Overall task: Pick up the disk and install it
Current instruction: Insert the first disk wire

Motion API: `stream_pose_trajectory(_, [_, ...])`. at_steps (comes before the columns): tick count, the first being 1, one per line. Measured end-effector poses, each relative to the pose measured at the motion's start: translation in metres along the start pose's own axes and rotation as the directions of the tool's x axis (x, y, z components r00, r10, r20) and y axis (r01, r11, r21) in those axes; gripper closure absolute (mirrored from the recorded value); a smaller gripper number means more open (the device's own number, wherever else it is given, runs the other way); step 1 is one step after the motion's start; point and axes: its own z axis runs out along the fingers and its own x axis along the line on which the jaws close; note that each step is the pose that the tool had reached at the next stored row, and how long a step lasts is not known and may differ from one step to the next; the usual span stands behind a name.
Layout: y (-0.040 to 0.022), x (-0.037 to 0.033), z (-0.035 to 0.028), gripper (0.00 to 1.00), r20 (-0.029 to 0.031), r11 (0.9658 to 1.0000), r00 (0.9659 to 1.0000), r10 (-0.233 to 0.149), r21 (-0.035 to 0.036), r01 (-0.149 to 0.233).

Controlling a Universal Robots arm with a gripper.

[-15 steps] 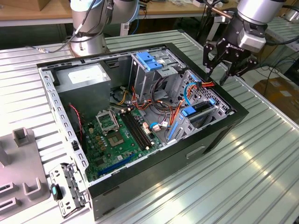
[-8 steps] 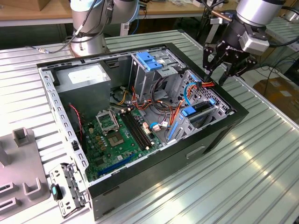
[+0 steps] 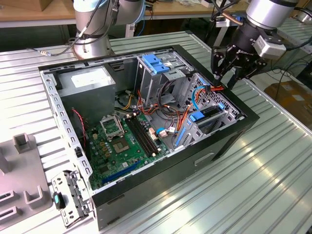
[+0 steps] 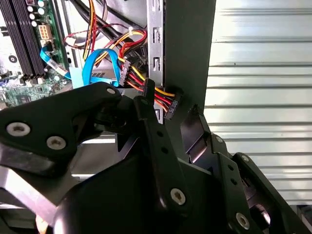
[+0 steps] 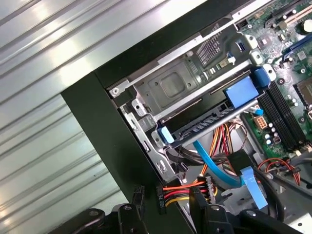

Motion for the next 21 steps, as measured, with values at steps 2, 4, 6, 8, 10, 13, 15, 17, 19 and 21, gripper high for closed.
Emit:
stream_pose_trajectory(2, [-0.0003, -0.0003, 0.0001, 0.51, -0.0172, 0.9999, 0.9998, -0.005, -0.0145, 0.005])
stream_pose_trajectory(4, [-0.0012, -0.0010, 0.0008, 0.51, -0.0347, 0.9994, 0.9992, -0.017, -0.0307, 0.016])
stream_pose_trajectory(6, [-0.0019, -0.0014, 0.0022, 0.51, -0.0350, 0.9992, 0.9990, -0.027, -0.0303, 0.026])
stream_pose_trajectory(8, [-0.0020, -0.0015, 0.0025, 0.51, -0.0351, 0.9992, 0.9990, -0.029, -0.0304, 0.028])
stream_pose_trajectory(10, [-0.0020, -0.0015, 0.0026, 0.59, -0.0350, 0.9991, 0.9990, -0.029, -0.0304, 0.028])
stream_pose_trajectory(13, [-0.0022, -0.0016, 0.0017, 0.66, -0.0350, 0.9991, 0.9990, -0.029, -0.0303, 0.028])
stream_pose_trajectory(15, [-0.0022, -0.0017, 0.0017, 0.66, -0.0349, 0.9991, 0.9990, -0.029, -0.0303, 0.028])
stream_pose_trajectory(17, [-0.0023, -0.0017, 0.0015, 0.67, -0.0350, 0.9991, 0.9990, -0.029, -0.0305, 0.028])
stream_pose_trajectory(19, [-0.0023, -0.0017, 0.0015, 0.75, -0.0350, 0.9991, 0.9990, -0.029, -0.0305, 0.028])
stream_pose_trajectory(21, [-0.0023, -0.0017, 0.0015, 0.75, -0.0350, 0.9991, 0.9990, -0.029, -0.0305, 0.028])
